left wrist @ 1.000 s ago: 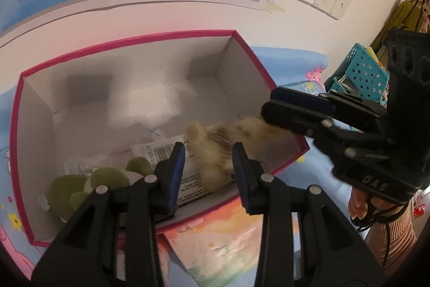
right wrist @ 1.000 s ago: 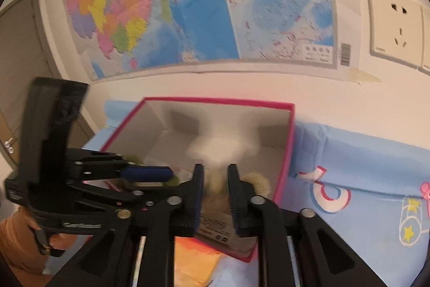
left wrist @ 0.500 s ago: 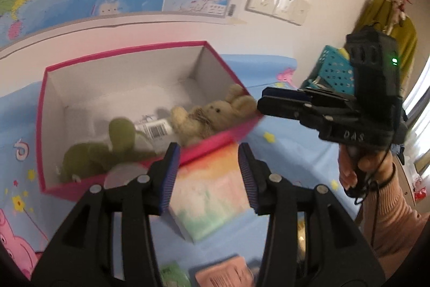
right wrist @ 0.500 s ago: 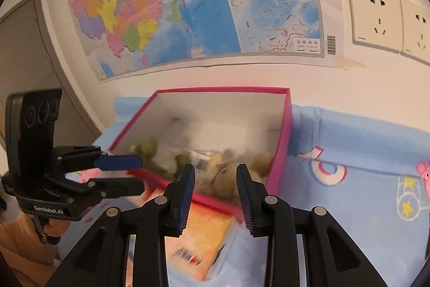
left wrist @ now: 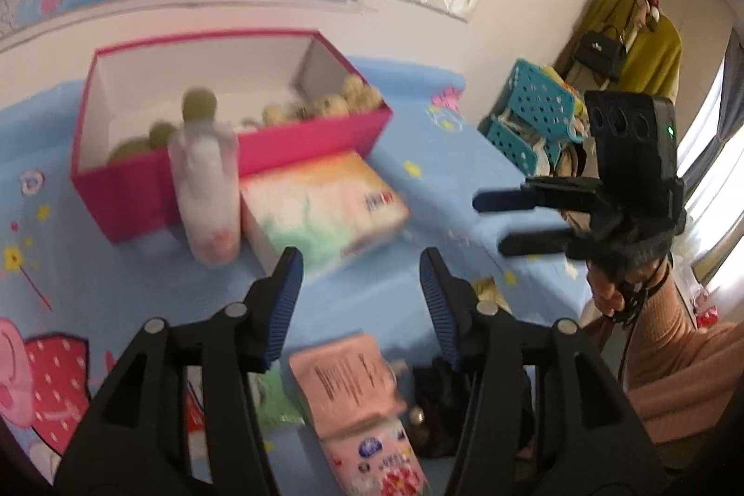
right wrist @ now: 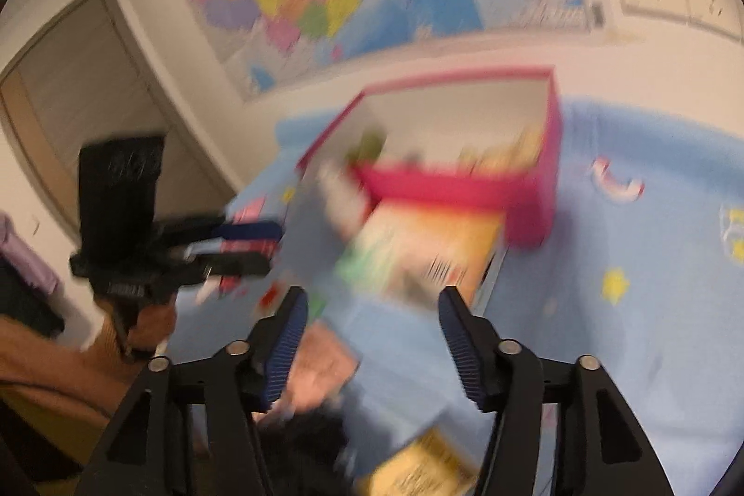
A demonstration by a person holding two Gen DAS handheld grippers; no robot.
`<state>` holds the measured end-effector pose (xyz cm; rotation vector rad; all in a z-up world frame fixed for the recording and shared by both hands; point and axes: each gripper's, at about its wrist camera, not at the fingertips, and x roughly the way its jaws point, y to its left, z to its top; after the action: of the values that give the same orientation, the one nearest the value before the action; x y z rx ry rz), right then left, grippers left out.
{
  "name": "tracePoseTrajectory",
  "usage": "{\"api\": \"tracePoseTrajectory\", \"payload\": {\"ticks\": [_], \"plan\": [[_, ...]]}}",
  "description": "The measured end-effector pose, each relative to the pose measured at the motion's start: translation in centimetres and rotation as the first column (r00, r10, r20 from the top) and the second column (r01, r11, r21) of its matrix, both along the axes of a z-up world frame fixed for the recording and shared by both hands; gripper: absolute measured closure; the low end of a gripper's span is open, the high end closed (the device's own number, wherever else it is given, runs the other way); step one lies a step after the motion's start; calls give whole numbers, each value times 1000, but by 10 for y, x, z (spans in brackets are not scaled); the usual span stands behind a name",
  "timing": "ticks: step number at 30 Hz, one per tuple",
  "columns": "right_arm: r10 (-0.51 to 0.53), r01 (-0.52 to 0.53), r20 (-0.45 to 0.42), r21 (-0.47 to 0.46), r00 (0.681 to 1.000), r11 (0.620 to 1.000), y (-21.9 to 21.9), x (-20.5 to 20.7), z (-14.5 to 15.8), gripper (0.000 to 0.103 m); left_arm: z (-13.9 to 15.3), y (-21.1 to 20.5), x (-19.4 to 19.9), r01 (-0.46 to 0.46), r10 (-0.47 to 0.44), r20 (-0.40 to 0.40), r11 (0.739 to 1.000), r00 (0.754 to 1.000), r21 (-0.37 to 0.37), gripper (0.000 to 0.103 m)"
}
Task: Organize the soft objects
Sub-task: 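Move the right gripper back to the black scrunchie, then grasp the black scrunchie with the right gripper and lift it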
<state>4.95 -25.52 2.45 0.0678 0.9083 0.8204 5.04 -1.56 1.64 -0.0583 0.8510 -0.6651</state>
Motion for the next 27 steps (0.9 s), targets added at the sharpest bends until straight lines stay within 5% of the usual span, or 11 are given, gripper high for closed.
{"api": "tracePoseTrajectory", "payload": {"ticks": [5,13,16,18,27], "plan": [[112,-120,-86,-93,990,988,24,-42,-32,38,-21,-3,-17,23,-23,-55,1000,998,-2,49],[168,-198,-162,-193,972,961,52,-51,-69,36,-41,3,-36,18,-19,-105,1000,994,-2,49],[179,-209,-153,-206,972,956,55,-50,-71,56,-45,7,-41,18,-19,-114,1000,993,-7,49],[162,-189,-135,-210,977,959,52,-50,-68,80,-46,8,-42,23,-23,-119,1000,993,-8,49],[83,-85,-23,-111,996,990,29,-57,-23,88,-49,0,-45,134,-151,-159,984,976,-116,49]]}}
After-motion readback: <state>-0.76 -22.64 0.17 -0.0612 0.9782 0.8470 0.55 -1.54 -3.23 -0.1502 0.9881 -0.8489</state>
